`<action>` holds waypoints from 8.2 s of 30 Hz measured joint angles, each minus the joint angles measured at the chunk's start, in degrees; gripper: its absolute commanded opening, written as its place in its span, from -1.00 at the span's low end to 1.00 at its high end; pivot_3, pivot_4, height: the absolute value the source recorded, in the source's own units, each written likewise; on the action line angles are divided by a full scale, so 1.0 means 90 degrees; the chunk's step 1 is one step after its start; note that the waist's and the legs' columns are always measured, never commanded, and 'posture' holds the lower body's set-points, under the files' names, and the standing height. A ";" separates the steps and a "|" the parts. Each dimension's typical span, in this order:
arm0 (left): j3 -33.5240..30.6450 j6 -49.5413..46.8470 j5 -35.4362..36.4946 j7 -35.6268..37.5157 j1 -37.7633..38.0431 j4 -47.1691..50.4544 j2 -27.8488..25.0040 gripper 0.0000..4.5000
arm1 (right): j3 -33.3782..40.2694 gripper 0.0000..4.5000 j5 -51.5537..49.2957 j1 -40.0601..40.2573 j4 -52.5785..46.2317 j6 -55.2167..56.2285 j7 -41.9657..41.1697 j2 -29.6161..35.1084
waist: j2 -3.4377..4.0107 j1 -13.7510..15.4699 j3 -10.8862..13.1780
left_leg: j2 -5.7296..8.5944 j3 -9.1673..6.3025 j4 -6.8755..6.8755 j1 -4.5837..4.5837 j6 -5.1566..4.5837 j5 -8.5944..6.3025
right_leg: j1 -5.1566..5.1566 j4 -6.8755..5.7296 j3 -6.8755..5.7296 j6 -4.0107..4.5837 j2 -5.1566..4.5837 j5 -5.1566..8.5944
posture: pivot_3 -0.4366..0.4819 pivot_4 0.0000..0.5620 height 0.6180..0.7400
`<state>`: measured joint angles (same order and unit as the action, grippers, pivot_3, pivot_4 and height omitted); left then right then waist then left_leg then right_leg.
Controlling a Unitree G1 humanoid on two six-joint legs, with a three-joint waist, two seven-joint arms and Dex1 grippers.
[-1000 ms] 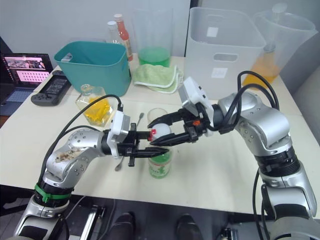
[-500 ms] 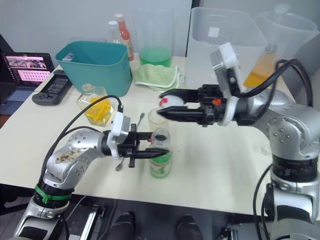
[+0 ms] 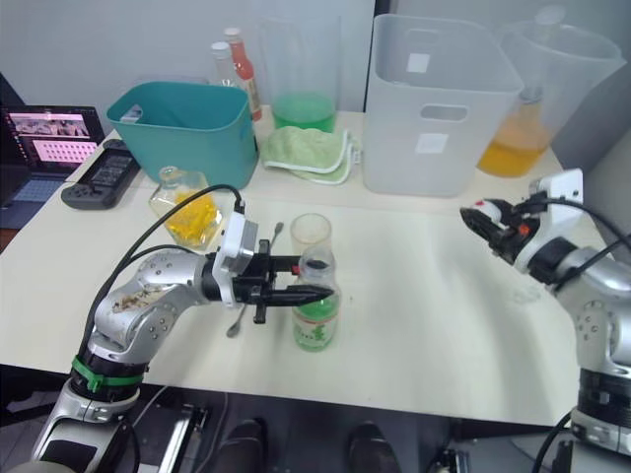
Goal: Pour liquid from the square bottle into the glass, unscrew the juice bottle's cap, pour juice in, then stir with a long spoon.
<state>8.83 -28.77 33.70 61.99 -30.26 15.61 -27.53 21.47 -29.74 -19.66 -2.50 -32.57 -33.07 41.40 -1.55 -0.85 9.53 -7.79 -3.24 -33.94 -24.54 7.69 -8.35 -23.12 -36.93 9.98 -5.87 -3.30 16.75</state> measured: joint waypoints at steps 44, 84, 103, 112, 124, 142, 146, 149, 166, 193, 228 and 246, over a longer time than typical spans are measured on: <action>-0.0973 -0.0185 0.0516 0.0256 0.0099 -0.0476 -0.0994 -0.33 | -0.0516 1.00 -0.0929 -0.0988 -0.0868 -0.0578 -0.0587 -0.0134 | 0.0021 -0.0182 0.0009 | 0.0000 -0.0001 0.0023 0.0008 0.0001 0.0000 | 0.0000 -0.0009 0.0000 -0.0003 0.0001 0.0005 | -0.05 -0.47 0.89; -0.0146 0.3923 -0.3593 -0.1855 -0.2257 -0.4347 -0.0444 -0.33 | -0.1170 1.00 -0.2593 0.0788 -0.3920 -0.2012 -0.0476 0.0080 | 0.0003 0.0066 0.0023 | 0.0000 -0.0001 0.0007 -0.0022 0.0002 0.0001 | -0.0020 -0.0011 -0.0001 0.0000 0.0002 0.0003 | -0.05 -0.47 0.89; 0.0849 0.7039 -0.6490 -0.4092 -0.2970 -0.6144 -0.0365 -0.33 | -0.0778 1.00 -0.2650 0.1238 -0.4211 -0.2001 -0.0186 0.0238 | 0.0001 0.0149 0.0025 | 0.0000 0.0000 0.0007 -0.0021 0.0005 0.0003 | -0.0015 -0.0011 -0.0001 -0.0003 0.0002 0.0003 | -0.05 -0.47 0.89; 0.1015 0.7514 -0.6858 -0.4481 -0.2970 -0.6472 -0.0424 -0.33 | -0.0669 1.00 -0.2844 0.1278 -0.4244 -0.1999 -0.0042 0.0312 | 0.0001 0.0165 0.0025 | 0.0000 0.0000 0.0007 -0.0020 0.0006 0.0004 | -0.0015 -0.0014 -0.0001 -0.0004 0.0002 0.0002 | -0.05 -0.47 0.89; 0.1234 0.7632 -0.7268 -0.4978 -0.2970 -0.6573 -0.0395 -0.33 | -0.0517 1.00 -0.3104 0.1368 -0.4297 -0.1999 0.0294 0.0309 | 0.0001 0.0171 0.0024 | 0.0000 -0.0001 0.0007 -0.0019 0.0007 0.0004 | -0.0014 -0.0017 -0.0001 -0.0005 0.0002 0.0002 | -0.05 -0.47 0.89; 0.1513 0.7878 -0.8010 -0.5607 -0.2967 -0.6560 -0.0403 -0.33 | -0.0329 1.00 -0.3371 0.1507 -0.4364 -0.1998 0.0788 0.0308 | 0.0001 0.0173 0.0025 | 0.0000 -0.0001 0.0007 -0.0015 0.0008 0.0005 | -0.0011 -0.0019 -0.0001 -0.0005 0.0002 0.0002 | -0.05 -0.47 0.89; 0.1519 0.7761 -0.8246 -0.5821 -0.2967 -0.6412 -0.0427 -0.33 | -0.0329 1.00 -0.3475 0.1505 -0.4363 -0.1983 0.0880 0.0270 | 0.0001 0.0176 0.0024 | 0.0000 -0.0001 0.0007 -0.0015 0.0009 0.0005 | -0.0010 -0.0019 -0.0001 -0.0005 0.0002 0.0001 | -0.05 -0.47 0.89; 0.1531 0.7760 -0.8294 -0.5865 -0.2967 -0.6344 -0.0429 -0.33 | -0.0329 1.00 -0.3482 0.1490 -0.4360 -0.1962 0.0924 0.0264 | 0.0001 0.0176 0.0024 | 0.0000 -0.0001 0.0007 -0.0014 0.0010 0.0006 | -0.0010 -0.0020 -0.0001 -0.0006 0.0002 0.0001 | -0.05 -0.47 0.89; 0.1782 0.7754 -0.9145 -0.6663 -0.2967 -0.6054 -0.0549 -0.33 | -0.0591 1.00 -0.3464 0.1173 -0.4281 -0.1834 0.1104 0.0178 | 0.0001 0.0185 0.0024 | 0.0000 -0.0001 0.0007 -0.0013 0.0011 0.0007 | -0.0009 -0.0022 -0.0001 -0.0007 0.0002 0.0001 | -0.05 -0.47 0.89; 0.1813 0.7352 -0.8838 -0.6407 -0.2959 -0.6121 -0.0493 -0.33 | -0.0700 1.00 -0.3466 0.0996 -0.4207 -0.1834 0.1183 0.0178 | 0.0001 0.0189 0.0024 | 0.0000 -0.0001 0.0006 -0.0011 0.0011 0.0007 | -0.0008 -0.0025 -0.0001 -0.0007 0.0002 0.0000 | -0.05 -0.47 0.89; -0.2015 -0.0710 -0.1968 -0.3697 -0.0531 -0.0389 0.0043 -0.33 | -0.2105 1.00 -0.3076 -0.1027 -0.2267 -0.1831 -0.0690 -0.0144 | 0.0003 0.0013 0.0023 | 0.0000 -0.0006 -0.0013 0.0015 0.0010 0.0008 | -0.0003 -0.0084 -0.0001 -0.0008 0.0007 0.0003 | -0.05 -0.47 0.89; -0.5017 -0.1871 0.0247 -0.3708 0.2018 0.1706 -0.0810 -0.33 | -0.2311 1.00 -0.2316 -0.1619 -0.1333 -0.1535 -0.3000 0.0304 | -0.0010 -0.0059 0.0026 | -0.0002 -0.0002 -0.0007 0.0019 0.0009 0.0006 | -0.0004 -0.0070 0.0000 -0.0002 0.0006 0.0009 | -0.05 -0.47 0.89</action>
<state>-36.33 -45.60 35.92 28.62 -12.10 30.96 -34.82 0.67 -50.58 -34.24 -14.51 -46.38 -60.07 44.14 -1.64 -1.38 9.76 -7.80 -3.26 -34.00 -24.37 7.77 -8.30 -23.15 -37.56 9.98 -5.88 -3.25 16.83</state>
